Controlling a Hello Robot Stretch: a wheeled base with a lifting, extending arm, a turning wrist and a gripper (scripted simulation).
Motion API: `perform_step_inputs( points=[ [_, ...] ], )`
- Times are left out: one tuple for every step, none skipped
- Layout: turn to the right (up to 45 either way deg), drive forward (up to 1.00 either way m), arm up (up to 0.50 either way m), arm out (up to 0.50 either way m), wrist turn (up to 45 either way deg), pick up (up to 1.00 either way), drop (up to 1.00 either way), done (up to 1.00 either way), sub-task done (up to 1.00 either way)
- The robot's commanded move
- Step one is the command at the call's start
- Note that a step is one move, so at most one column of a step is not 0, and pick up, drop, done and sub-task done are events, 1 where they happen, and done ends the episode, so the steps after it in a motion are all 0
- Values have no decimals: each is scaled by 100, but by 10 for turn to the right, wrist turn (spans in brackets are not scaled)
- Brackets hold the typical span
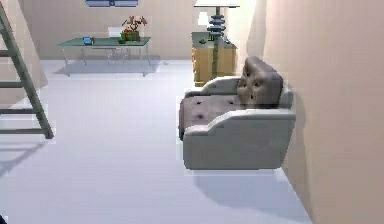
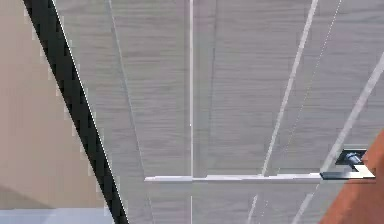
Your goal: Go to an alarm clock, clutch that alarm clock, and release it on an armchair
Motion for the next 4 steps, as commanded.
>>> perform_step_inputs(
  points=[
    [0,75,0,0,0,0,0,0,0],
    [-270,0,0,0,0,0,0,0,0],
    [0,100,0,0,0,0,0,0,0],
    [0,100,0,0,0,0,0,0,0]
  ],
)
